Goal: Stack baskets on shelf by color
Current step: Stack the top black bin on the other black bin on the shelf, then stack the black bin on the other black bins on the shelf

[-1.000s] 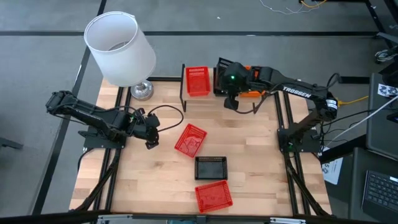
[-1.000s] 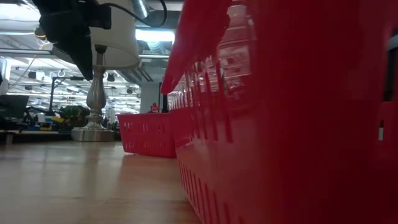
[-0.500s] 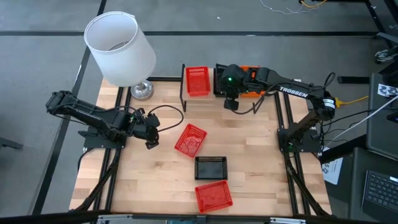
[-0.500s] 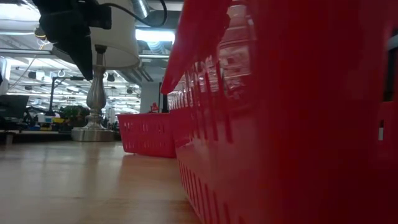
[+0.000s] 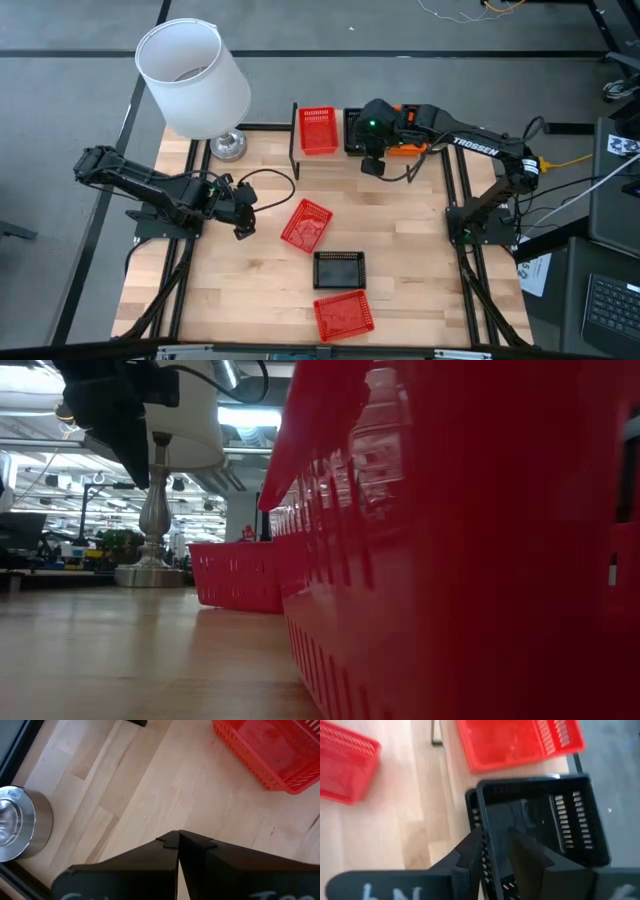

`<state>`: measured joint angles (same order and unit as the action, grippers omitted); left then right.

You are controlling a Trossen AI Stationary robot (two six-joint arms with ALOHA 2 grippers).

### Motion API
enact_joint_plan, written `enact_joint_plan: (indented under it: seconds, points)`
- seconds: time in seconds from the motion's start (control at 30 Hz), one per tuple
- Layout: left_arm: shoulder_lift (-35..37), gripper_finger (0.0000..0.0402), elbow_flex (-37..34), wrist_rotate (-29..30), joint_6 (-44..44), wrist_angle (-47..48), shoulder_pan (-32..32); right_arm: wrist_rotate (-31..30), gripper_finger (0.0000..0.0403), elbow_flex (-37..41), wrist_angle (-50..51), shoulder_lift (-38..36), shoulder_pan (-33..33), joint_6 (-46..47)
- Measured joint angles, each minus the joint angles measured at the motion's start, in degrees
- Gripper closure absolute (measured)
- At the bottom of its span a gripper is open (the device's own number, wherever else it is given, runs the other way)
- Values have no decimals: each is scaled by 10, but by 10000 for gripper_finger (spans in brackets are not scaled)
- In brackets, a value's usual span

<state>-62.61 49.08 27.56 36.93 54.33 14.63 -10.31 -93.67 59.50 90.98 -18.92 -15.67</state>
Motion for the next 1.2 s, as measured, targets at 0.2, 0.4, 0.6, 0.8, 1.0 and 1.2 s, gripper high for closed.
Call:
enact_joint_plan:
  seconds: [0.2,0.4,0.6,0.8,1.0,1.2]
  points:
    - [0,401,0,0,0,0,0,118,310,-75,50,-1,10,65]
    - [0,401,0,0,0,0,0,80,315,-91,59,-1,62,95]
    - [0,401,0,5,0,-6,0,-156,324,-2,-17,3,86,139]
    - [0,401,0,6,0,-10,0,-261,328,88,-53,3,98,141]
    - [0,401,0,5,0,-10,0,-269,328,119,-98,3,98,134]
    - [0,401,0,5,0,-11,0,-242,328,69,-83,2,108,138]
